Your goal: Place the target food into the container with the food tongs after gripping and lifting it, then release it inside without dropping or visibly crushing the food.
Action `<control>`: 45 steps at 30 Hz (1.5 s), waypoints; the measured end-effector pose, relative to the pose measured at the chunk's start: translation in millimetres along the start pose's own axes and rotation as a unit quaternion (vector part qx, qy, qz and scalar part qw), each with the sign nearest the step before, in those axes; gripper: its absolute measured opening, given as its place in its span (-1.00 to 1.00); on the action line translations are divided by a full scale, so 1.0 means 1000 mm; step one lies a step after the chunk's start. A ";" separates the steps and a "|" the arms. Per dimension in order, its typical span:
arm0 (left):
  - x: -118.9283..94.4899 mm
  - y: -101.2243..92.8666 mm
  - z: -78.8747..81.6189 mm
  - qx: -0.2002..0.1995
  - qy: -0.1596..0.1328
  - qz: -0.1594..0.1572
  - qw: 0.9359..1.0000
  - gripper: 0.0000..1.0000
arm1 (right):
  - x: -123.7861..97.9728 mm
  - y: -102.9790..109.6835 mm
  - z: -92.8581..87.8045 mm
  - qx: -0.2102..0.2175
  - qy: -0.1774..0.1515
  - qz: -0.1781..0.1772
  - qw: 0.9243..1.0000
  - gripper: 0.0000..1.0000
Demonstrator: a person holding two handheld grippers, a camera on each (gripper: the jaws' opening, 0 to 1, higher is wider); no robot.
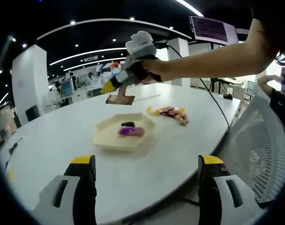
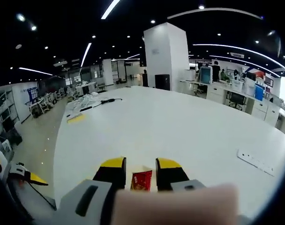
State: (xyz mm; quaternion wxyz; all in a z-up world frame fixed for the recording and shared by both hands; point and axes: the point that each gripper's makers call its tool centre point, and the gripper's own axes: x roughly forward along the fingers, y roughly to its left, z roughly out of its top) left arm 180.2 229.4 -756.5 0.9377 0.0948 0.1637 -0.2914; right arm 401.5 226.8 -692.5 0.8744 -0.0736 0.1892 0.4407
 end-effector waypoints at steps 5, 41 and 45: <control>0.000 0.001 0.001 -0.001 -0.003 0.002 1.000 0.74 | 0.004 0.012 0.004 0.007 -0.001 0.020 1.000 -0.50; 0.000 -0.003 -0.001 -0.003 0.004 -0.007 1.000 0.70 | -0.095 -0.071 -0.057 0.060 0.014 -0.084 0.995 -0.48; 0.000 -0.003 -0.002 -0.003 0.007 -0.008 1.000 0.71 | -0.113 -0.084 -0.079 0.075 0.026 -0.102 0.992 -0.48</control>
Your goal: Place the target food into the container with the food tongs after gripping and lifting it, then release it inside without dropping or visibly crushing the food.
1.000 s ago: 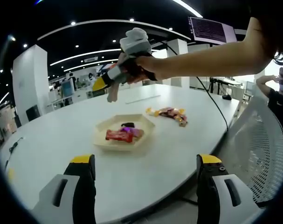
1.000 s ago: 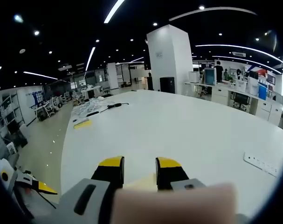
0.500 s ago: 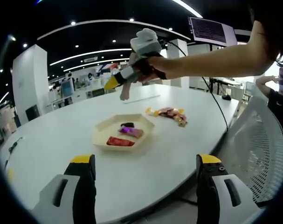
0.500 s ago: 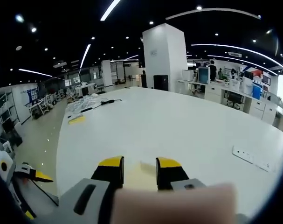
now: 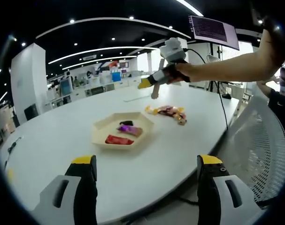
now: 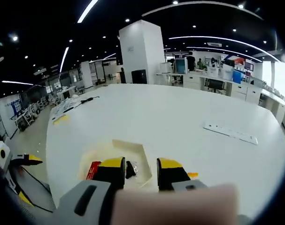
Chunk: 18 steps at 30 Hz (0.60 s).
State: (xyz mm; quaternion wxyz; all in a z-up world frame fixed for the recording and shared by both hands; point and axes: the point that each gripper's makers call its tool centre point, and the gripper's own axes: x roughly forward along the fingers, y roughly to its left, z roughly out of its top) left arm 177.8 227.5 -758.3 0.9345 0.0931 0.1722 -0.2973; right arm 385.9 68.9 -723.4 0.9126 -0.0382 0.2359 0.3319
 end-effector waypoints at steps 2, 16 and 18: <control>0.000 0.000 0.000 -0.001 0.001 0.001 1.000 0.72 | -0.006 -0.007 -0.007 0.004 0.003 -0.007 1.000 -0.48; 0.001 -0.001 -0.004 -0.001 0.015 -0.004 1.000 0.72 | -0.042 -0.043 -0.051 0.034 0.020 -0.047 0.998 -0.48; 0.001 -0.001 -0.004 -0.001 0.016 -0.005 1.000 0.72 | -0.045 -0.046 -0.059 0.038 0.025 -0.051 0.998 -0.48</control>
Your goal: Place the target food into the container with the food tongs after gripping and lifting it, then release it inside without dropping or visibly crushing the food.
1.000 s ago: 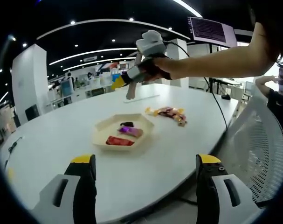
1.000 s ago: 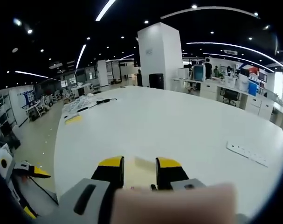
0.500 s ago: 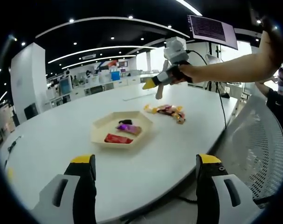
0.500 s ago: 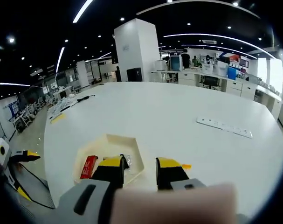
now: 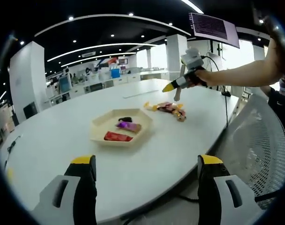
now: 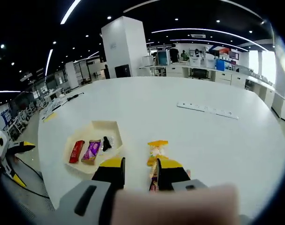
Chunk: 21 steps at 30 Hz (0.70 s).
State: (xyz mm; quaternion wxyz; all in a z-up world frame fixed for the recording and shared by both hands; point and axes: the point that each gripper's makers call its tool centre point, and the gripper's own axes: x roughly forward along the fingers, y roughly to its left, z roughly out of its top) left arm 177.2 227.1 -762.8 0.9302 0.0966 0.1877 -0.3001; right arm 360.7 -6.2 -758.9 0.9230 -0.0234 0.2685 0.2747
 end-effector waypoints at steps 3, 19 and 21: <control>0.000 -0.001 -0.001 0.000 0.003 -0.004 1.000 0.72 | -0.002 -0.004 -0.010 0.006 0.006 -0.004 1.000 -0.48; 0.000 -0.001 -0.003 0.000 0.008 -0.004 1.000 0.72 | 0.007 -0.011 -0.038 0.014 0.024 -0.017 0.999 -0.48; 0.000 -0.001 -0.003 0.000 0.009 -0.004 1.000 0.72 | 0.009 -0.012 -0.040 0.011 0.021 -0.024 0.999 -0.48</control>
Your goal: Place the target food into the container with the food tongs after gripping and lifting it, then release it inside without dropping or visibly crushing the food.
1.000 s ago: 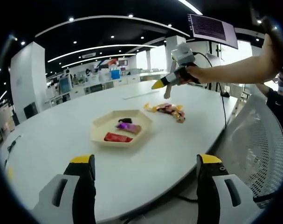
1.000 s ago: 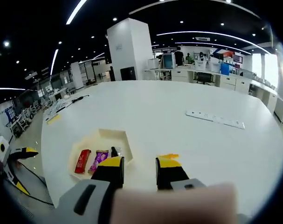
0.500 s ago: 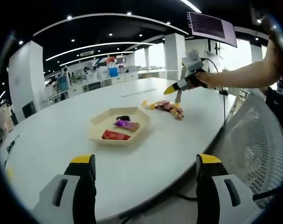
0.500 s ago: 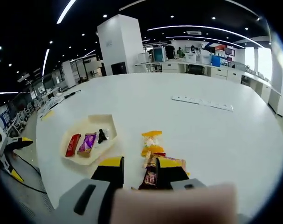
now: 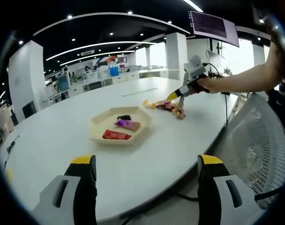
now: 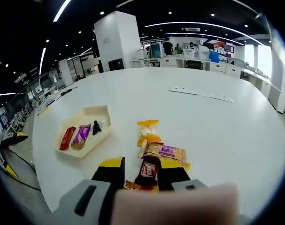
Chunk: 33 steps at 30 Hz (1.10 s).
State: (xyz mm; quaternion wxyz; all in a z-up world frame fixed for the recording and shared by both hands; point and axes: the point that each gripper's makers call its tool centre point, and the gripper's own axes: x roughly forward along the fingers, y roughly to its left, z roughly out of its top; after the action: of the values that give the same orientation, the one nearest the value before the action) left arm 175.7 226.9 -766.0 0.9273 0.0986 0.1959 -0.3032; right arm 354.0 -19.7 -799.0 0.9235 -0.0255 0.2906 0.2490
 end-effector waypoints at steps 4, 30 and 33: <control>0.000 0.000 0.000 0.000 0.001 0.000 1.000 0.72 | 0.004 -0.004 -0.004 0.007 0.001 -0.008 1.000 -0.48; 0.000 -0.001 -0.001 0.000 0.003 -0.001 1.000 0.71 | 0.009 -0.010 -0.010 -0.019 0.005 -0.032 0.999 -0.55; 0.000 -0.001 -0.001 0.000 0.002 -0.001 1.000 0.71 | 0.009 -0.011 -0.010 -0.021 0.003 -0.033 0.999 -0.55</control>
State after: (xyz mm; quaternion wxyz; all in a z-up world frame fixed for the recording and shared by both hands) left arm 174.9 225.9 -766.8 0.9266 0.0990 0.1983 -0.3037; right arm 360.1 -26.9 -813.1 0.9296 -0.0554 0.2869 0.2248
